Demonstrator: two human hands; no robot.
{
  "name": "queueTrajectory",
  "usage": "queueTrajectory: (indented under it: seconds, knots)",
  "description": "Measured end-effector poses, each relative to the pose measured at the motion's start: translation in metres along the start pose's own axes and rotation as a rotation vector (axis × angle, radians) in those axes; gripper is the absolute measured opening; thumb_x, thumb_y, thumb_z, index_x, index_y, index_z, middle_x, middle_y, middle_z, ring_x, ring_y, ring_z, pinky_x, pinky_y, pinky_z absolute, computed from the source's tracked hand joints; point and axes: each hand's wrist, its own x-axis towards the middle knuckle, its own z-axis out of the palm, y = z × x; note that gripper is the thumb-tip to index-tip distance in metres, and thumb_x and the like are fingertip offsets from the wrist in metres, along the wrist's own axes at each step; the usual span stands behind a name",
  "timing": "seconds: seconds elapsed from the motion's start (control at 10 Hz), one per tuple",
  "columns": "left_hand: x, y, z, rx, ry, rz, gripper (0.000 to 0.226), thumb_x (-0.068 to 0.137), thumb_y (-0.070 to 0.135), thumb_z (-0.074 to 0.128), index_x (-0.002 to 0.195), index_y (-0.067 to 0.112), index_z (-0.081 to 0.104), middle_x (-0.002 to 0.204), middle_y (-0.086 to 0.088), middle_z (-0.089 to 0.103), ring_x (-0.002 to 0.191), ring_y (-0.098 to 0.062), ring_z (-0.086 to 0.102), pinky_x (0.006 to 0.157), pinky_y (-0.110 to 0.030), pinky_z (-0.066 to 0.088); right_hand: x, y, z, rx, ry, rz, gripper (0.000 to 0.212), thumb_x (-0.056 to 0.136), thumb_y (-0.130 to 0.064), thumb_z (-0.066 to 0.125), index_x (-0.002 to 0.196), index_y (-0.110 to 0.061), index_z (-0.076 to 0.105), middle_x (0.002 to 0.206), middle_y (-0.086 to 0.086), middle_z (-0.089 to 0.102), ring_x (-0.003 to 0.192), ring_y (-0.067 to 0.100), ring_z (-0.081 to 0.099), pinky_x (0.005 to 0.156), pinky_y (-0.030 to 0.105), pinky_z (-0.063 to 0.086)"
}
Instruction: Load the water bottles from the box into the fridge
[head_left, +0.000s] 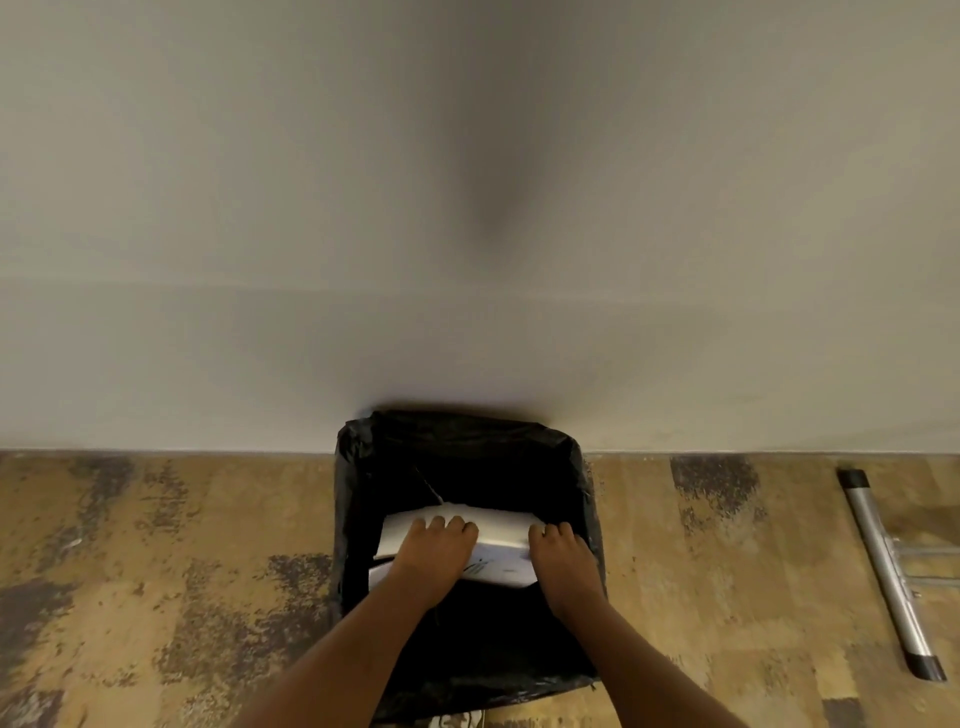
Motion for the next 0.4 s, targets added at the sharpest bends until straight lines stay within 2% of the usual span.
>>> queueTrajectory:
  seconds: [0.1, 0.2, 0.3, 0.4]
  knots:
    - [0.002, 0.003, 0.001, 0.005, 0.066, -0.035, 0.051, 0.090, 0.017, 0.051, 0.138, 0.014, 0.036, 0.123, -0.012, 0.055, 0.109, -0.035, 0.054, 0.090, -0.048, 0.041, 0.003, -0.002, 0.003, -0.001, 0.036, -0.006, 0.028, 0.089, -0.010, 0.055, 0.116, -0.005, 0.054, 0.110, 0.017, 0.061, 0.107, 0.035, 0.053, 0.082, 0.040, 0.047]
    - [-0.009, 0.004, 0.002, -0.020, 0.147, -0.067, 0.057, 0.090, 0.019, 0.054, 0.142, 0.015, 0.030, 0.127, -0.016, 0.052, 0.112, -0.039, 0.051, 0.091, -0.052, 0.041, -0.002, -0.012, -0.003, -0.072, 0.074, 0.000, 0.039, 0.089, -0.013, 0.057, 0.125, -0.001, 0.048, 0.124, 0.022, 0.054, 0.127, 0.041, 0.039, 0.096, 0.043, 0.040]
    - [-0.037, -0.003, -0.019, -0.031, 0.152, -0.055, 0.059, 0.095, 0.020, 0.051, 0.146, 0.013, 0.023, 0.141, -0.022, 0.038, 0.127, -0.044, 0.038, 0.100, -0.056, 0.035, -0.015, -0.027, -0.017, -0.081, 0.115, -0.010, 0.061, 0.080, -0.021, 0.070, 0.131, -0.001, 0.044, 0.129, 0.025, 0.051, 0.129, 0.044, 0.037, 0.101, 0.046, 0.040]
    - [-0.067, -0.005, -0.029, -0.008, 0.144, -0.068, 0.070, 0.092, 0.020, 0.054, 0.149, 0.015, 0.015, 0.149, -0.024, 0.025, 0.135, -0.046, 0.027, 0.106, -0.059, 0.027, -0.020, -0.039, -0.023, -0.055, 0.174, -0.067, 0.070, 0.075, -0.022, 0.070, 0.135, 0.000, 0.041, 0.127, 0.028, 0.050, 0.126, 0.046, 0.040, 0.098, 0.047, 0.044]
